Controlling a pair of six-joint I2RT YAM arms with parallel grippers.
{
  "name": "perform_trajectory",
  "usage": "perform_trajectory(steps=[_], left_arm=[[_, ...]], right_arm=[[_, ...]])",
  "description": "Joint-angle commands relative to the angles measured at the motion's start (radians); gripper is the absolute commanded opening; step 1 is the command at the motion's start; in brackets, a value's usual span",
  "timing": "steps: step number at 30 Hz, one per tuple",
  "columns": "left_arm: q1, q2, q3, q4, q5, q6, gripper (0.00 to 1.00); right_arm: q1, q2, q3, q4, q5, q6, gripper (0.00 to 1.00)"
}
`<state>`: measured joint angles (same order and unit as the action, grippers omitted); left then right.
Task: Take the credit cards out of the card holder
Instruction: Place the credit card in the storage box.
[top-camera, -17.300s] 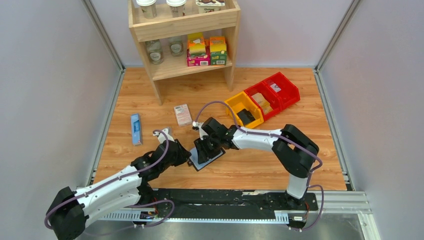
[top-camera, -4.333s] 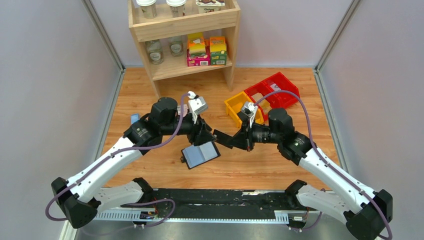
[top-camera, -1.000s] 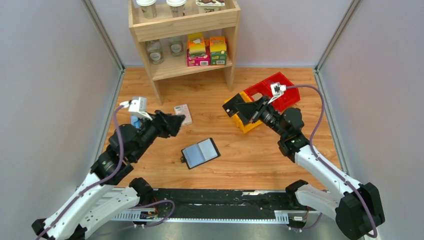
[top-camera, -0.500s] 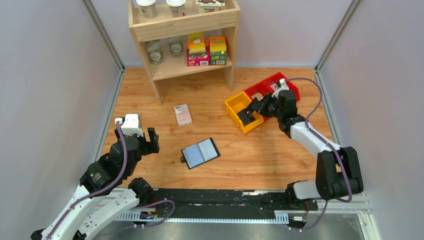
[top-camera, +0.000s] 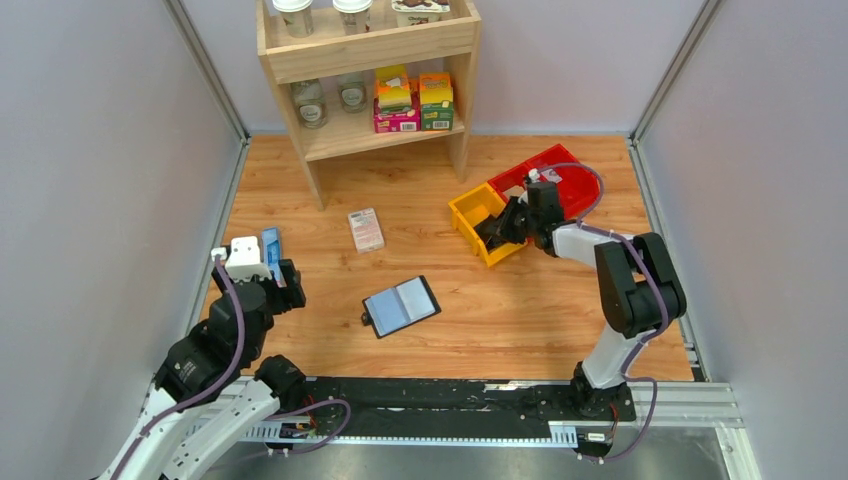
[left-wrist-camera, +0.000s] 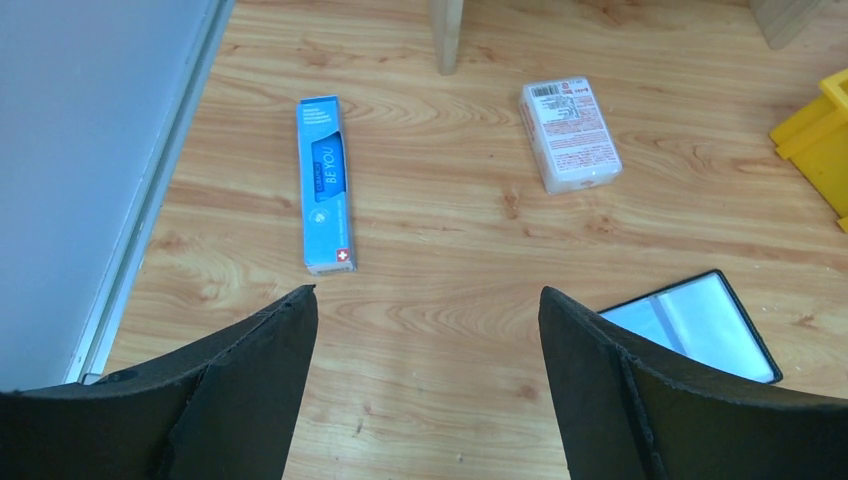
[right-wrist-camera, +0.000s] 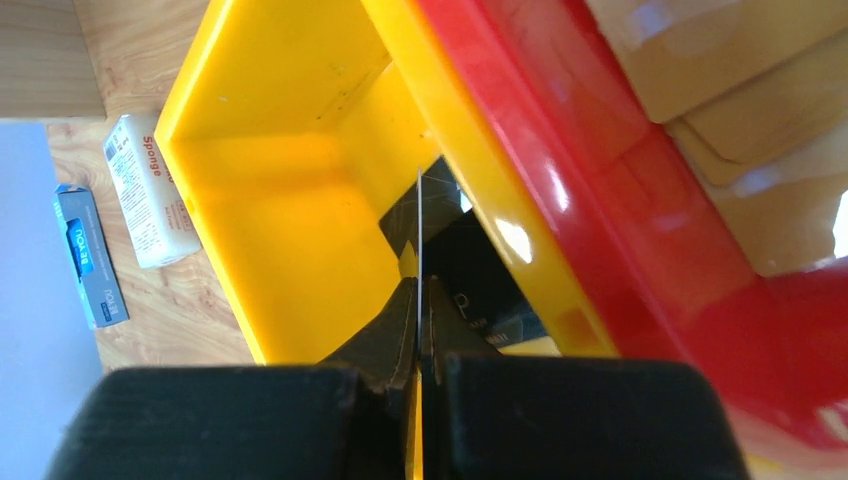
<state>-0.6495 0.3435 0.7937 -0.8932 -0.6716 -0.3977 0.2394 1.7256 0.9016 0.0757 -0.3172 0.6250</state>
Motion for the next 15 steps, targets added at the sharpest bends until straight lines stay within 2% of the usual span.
perform_trajectory(steps=[1, 3, 5, 11, 15], left_arm=[[0.013, -0.012, -0.002, 0.010, -0.032, 0.010, 0.88], [0.014, -0.018, -0.004, 0.005, -0.040, 0.002, 0.88], [0.014, -0.035, -0.005, 0.000, -0.045, -0.001, 0.88], [0.016, -0.084, -0.010, -0.004, -0.074, -0.007, 0.88], [0.016, -0.101, -0.007, -0.010, -0.092, -0.013, 0.88]], right_arm=[[0.028, 0.029, 0.043, 0.045, -0.013, 0.050, 0.02], [0.031, 0.014, 0.043, -0.006, 0.048, 0.048, 0.09], [0.031, -0.023, 0.036, -0.066, 0.119, 0.038, 0.21], [0.031, -0.260, -0.009, -0.233, 0.300, -0.021, 0.54], [0.031, -0.450, -0.004, -0.361, 0.456, -0.064, 0.69]])
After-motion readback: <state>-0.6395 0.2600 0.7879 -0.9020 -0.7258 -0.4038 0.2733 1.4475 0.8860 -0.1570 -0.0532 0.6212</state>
